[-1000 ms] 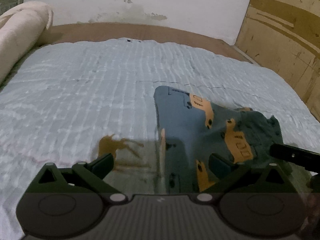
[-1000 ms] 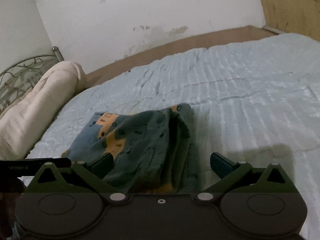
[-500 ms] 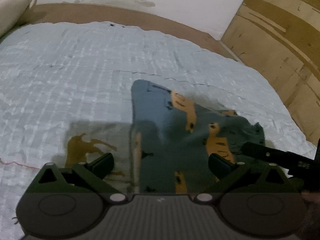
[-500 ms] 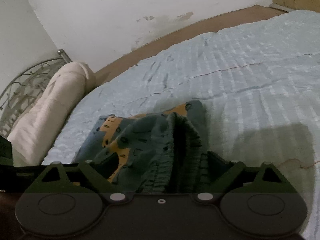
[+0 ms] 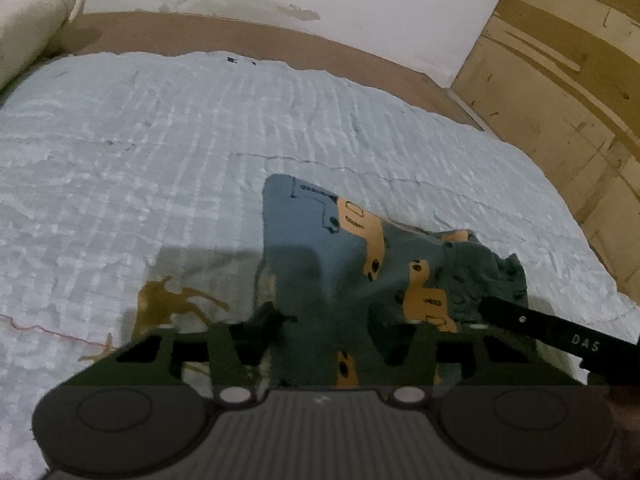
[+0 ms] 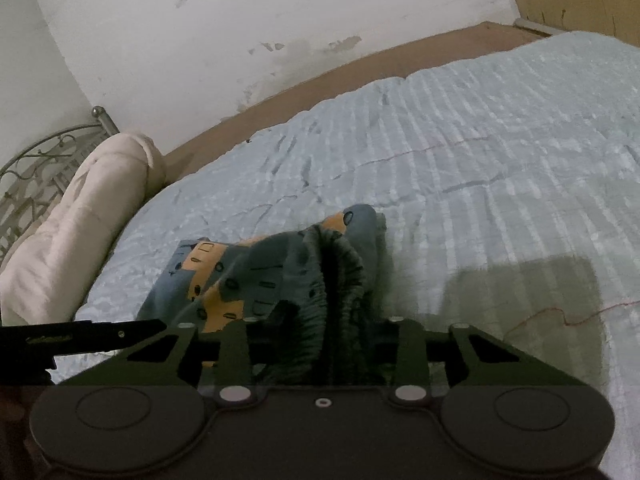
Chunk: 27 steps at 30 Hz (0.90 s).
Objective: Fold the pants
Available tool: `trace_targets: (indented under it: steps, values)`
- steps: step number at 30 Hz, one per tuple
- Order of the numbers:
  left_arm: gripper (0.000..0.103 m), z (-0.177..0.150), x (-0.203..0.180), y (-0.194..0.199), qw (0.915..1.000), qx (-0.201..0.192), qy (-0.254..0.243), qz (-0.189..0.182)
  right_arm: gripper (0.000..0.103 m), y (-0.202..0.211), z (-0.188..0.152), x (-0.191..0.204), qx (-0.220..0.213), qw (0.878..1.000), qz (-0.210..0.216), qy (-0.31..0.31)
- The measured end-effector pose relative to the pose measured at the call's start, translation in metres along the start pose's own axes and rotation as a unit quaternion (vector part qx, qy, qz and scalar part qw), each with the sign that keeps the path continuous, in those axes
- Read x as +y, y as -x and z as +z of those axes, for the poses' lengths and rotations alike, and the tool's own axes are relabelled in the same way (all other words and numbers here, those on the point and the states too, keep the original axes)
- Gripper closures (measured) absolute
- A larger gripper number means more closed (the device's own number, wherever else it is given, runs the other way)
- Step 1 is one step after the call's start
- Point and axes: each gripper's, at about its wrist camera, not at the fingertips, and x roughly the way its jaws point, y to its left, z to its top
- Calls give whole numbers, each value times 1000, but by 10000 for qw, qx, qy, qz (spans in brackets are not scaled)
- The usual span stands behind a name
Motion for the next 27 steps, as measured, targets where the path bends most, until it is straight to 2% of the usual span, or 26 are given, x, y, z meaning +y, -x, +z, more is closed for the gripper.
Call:
trace_targets:
  steps: [3,5,12,20,22,27]
  values:
    - [84,0,4,3,9999,-52,73,45,79,6,1,2,-89,9999,50,25]
    - [87,0,7,6,9999,-92,120,-42,81,9,2,7,-141,9998,63,117]
    - [89,19,0,22,9987,-481,23,-185,84,16,16,21,-445,9985,179,279]
    - [89,47,5,15,9953,-963,-44,52,84,-12,44,38,-729,9964,193,376]
    - [89,51,9,6,9952,-969,-55,134,83,-24,48,41,-708,9965,109,442]
    - [89,48,15,-12,9974,-686,71,209,83,-46,47,39,-479,9976,-41,507]
